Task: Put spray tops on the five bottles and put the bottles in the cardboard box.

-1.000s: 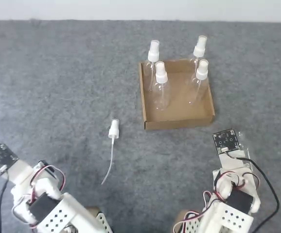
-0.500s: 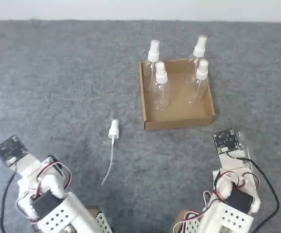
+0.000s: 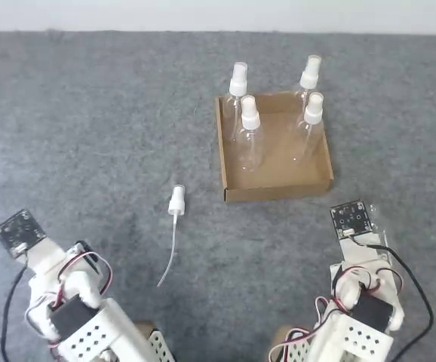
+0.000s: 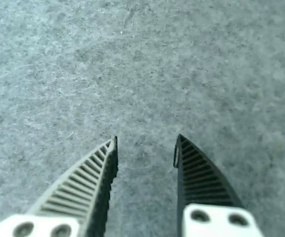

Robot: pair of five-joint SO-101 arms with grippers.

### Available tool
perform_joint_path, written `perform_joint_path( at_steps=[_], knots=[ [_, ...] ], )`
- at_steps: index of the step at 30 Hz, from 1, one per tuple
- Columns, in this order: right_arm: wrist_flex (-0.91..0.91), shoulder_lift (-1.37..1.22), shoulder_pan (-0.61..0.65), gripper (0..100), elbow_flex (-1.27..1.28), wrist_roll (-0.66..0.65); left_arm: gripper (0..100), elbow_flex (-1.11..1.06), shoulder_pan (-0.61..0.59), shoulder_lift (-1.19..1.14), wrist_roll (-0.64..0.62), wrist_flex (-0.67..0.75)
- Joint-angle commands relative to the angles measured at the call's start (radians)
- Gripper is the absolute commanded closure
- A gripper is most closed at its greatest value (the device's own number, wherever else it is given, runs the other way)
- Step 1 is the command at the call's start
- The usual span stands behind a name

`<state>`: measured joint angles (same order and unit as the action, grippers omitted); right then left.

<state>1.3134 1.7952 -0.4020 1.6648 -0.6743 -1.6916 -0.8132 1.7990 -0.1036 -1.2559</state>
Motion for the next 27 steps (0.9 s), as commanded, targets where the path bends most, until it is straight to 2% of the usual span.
perform_joint_path(
  at_steps=[1, 6, 10, 14, 17, 22, 24, 27],
  knots=[
    [0.018, 0.002, -0.005, 98.7, 0.02, 0.002, 83, 0.007, 0.018, 0.02, -0.002, 0.002],
    [0.018, 0.002, 0.041, 98.7, 0.02, 0.002, 83, 0.007, 0.201, 0.02, 0.003, 0.055],
    [0.018, 0.002, 0.048, 98.7, 0.02, 0.002, 83, 0.007, 0.218, 0.02, 0.017, 0.193],
    [-0.024, 0.004, 0.076, 98.8, 0.018, 0.002, 83, 0.007, 0.224, 0.02, 0.238, 0.325],
    [-0.073, 0.004, 0.085, 98.5, 0.015, 0.002, 83, 0.007, 0.233, 0.02, 0.334, 0.359],
    [-0.133, 0.019, 0.11, 98.5, -0.075, 0.048, 83, 0.101, 0.262, 0.014, 0.361, 0.304],
    [-0.094, 0.021, 0.104, 98.5, -0.172, 0.115, 83, 0.185, 0.307, 0.012, 0.379, 0.236],
    [-0.004, 0.015, 0.11, 96.7, -0.322, 0.101, 83, 0.321, 0.411, 0.011, 0.399, 0.118]
  ],
)
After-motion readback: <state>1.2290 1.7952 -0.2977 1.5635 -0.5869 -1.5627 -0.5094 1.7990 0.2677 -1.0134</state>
